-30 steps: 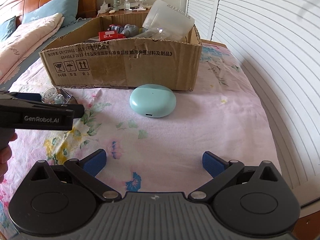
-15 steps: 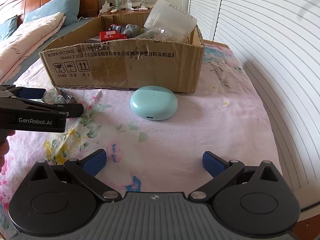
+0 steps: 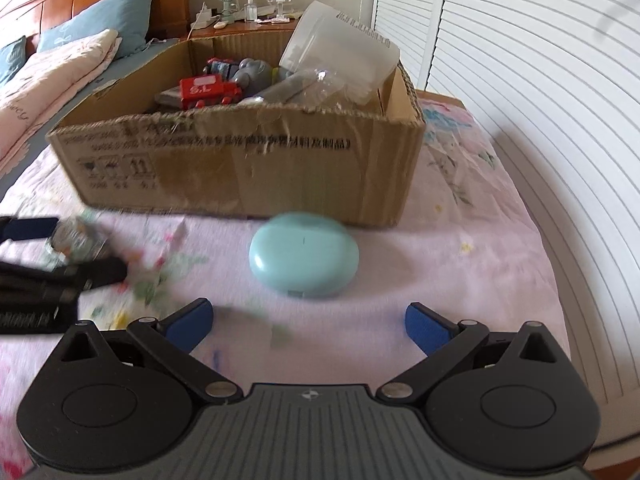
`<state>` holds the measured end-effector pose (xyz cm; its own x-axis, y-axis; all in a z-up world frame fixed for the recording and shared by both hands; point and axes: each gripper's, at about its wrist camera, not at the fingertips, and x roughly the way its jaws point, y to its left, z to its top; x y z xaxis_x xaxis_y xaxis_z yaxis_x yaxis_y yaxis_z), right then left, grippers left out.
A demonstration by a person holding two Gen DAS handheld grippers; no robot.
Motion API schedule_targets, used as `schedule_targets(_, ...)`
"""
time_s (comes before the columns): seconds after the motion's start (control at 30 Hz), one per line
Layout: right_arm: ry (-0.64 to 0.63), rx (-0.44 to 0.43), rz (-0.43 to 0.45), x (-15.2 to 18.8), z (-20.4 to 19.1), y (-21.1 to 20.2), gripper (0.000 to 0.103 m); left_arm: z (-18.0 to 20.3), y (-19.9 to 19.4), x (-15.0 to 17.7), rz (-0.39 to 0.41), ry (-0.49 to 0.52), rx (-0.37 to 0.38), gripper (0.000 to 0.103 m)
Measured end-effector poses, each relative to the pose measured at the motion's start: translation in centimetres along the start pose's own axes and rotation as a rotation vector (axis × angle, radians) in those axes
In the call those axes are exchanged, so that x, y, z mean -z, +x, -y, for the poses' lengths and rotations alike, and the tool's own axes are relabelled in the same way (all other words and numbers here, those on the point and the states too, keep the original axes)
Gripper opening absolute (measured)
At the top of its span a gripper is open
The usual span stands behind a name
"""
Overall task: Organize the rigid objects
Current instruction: 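Grasp the correction tape with the left gripper while the right grasps the mint-green case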
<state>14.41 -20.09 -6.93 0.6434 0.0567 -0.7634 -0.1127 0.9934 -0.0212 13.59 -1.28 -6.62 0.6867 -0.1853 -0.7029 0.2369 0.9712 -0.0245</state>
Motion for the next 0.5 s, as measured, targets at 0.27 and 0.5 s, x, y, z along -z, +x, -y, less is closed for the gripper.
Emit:
schedule_targets(0.27,0.006,0.007,0.018,-1.6,0.1,1.5,0.103,0.0,0.1,-0.1,-0.005,-0.003,-0.003,0.089)
schedule_targets(0.5,-0.004,0.004,0.032,-2.1,-0.3,1.6,0.095,0.1,0.1,-0.1,-0.007,-0.005,-0.005,0.089)
